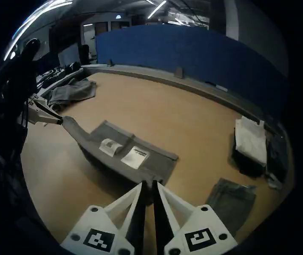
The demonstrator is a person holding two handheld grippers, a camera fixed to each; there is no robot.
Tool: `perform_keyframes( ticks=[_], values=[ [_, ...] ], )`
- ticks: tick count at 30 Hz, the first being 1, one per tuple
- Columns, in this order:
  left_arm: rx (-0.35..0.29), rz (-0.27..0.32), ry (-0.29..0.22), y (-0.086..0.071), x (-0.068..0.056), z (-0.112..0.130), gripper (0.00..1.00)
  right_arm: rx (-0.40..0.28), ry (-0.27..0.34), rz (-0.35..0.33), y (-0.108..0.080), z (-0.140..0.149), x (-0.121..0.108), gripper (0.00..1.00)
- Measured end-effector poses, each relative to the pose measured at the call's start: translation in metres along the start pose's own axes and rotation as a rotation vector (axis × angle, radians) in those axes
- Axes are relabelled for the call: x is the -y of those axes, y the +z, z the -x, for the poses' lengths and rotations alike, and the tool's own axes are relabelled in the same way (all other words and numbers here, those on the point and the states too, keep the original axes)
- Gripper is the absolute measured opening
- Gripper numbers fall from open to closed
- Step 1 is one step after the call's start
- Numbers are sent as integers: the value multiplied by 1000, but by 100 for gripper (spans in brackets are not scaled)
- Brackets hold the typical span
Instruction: Fold towel
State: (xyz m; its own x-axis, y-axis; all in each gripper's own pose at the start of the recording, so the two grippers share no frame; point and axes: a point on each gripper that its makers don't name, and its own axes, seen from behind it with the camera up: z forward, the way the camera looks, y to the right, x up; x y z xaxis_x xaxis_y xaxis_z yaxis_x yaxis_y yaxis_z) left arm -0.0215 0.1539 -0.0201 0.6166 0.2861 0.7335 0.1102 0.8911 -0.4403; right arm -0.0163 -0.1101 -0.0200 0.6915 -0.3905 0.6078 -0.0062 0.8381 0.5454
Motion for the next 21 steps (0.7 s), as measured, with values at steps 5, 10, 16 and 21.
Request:
perform_keyframes(
  ticks=[5,10,16,21],
  values=[
    [23,-18,10,21,8,-5,9,21,1,15,20,0,-10,10],
    [45,-29,10,42,14,-9,9,45,2,31,37,1,-20,10],
    [82,-39,5,64,21,-7,9,76,14,35,56,5,-28,10],
    [101,-43,14,79,26,-4,9,91,28,39,70,7,-33,10]
  ],
)
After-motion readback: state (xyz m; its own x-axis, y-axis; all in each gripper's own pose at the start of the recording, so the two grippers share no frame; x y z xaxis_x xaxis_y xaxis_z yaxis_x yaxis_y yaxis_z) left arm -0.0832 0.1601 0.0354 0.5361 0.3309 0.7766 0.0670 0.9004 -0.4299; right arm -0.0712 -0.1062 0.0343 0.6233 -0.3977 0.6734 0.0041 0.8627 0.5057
